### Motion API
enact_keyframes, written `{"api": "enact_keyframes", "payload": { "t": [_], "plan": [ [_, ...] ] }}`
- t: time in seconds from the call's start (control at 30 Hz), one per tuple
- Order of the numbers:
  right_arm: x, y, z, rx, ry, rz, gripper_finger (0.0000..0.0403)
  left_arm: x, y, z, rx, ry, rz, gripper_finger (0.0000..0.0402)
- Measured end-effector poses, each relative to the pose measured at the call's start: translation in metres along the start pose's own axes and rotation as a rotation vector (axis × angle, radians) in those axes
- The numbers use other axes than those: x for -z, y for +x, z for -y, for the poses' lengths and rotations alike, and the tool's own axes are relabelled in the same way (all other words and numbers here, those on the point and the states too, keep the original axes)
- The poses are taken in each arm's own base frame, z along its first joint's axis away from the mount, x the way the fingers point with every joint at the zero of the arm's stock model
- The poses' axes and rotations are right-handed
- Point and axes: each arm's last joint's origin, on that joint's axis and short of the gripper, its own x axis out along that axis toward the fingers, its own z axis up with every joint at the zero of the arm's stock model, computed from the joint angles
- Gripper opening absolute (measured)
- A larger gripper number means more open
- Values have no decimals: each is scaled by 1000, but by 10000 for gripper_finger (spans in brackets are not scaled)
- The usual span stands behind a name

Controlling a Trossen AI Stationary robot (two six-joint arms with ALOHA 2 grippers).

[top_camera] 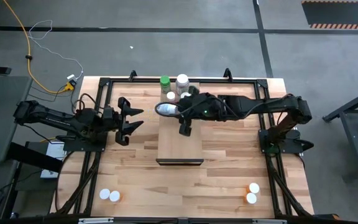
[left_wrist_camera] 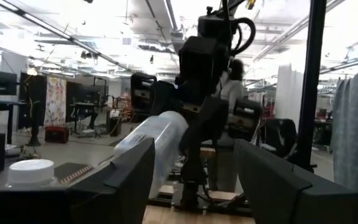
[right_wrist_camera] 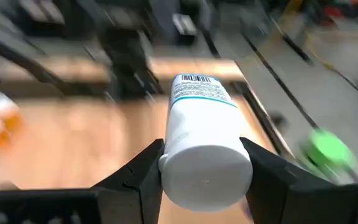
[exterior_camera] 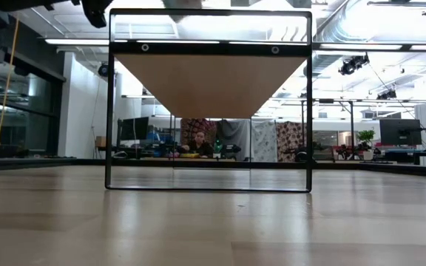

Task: Pick and place medicine bottles onto shelf by color
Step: Put the pill bottle on the shelf

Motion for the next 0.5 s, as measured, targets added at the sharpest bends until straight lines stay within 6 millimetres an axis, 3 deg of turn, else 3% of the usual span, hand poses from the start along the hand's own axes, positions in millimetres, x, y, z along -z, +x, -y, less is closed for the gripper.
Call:
{"api": "enact_keyframes", "payload": {
  "t": [0.2,0.5],
  "plan": [
    [-11,-10,8,37,18,-268,168,-2,-2,-1,1,-3,11,213],
    [2,29,23,54,3,-585,170,-2,-2,0,0,-4,10,213]
  ]
}}
